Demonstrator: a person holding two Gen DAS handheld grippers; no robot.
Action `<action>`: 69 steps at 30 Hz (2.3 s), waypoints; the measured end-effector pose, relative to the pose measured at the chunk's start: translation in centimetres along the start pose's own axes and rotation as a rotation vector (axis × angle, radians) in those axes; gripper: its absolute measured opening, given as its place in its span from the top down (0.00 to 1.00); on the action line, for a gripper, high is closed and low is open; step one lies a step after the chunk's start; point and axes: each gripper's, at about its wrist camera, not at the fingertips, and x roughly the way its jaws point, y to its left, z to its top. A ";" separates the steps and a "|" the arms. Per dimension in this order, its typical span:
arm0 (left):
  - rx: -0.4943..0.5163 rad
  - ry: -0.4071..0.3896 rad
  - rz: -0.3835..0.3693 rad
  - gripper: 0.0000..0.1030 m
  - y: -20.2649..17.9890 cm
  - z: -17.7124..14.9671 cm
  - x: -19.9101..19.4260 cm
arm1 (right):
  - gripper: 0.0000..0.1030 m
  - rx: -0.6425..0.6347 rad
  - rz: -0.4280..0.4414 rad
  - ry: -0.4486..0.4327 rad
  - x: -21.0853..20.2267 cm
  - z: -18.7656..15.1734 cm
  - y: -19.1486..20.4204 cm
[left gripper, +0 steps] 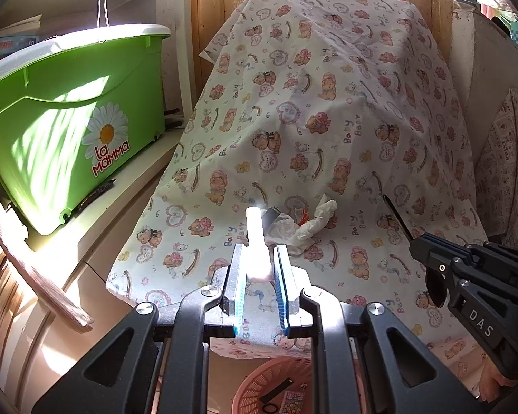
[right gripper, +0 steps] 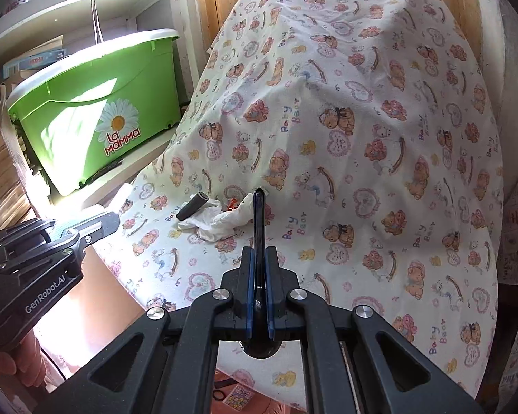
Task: Collect trash
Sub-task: 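Carry the spoon and white stick down over the pink wastebasket, then open the left tool to drop the white stick while the right tool releases the spoon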
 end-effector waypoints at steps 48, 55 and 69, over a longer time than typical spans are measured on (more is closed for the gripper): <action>-0.117 0.572 -0.147 0.86 0.4 -11.6 5.3 | 0.93 -0.103 0.143 0.425 1.6 -14.0 6.7; -0.152 0.706 -0.132 0.86 0.3 -14.7 8.4 | 0.93 -0.104 0.104 0.519 4.7 -16.4 6.5; -0.150 0.827 -0.093 0.85 0.0 -18.2 11.8 | 0.93 -0.158 0.007 0.569 8.0 -19.3 6.5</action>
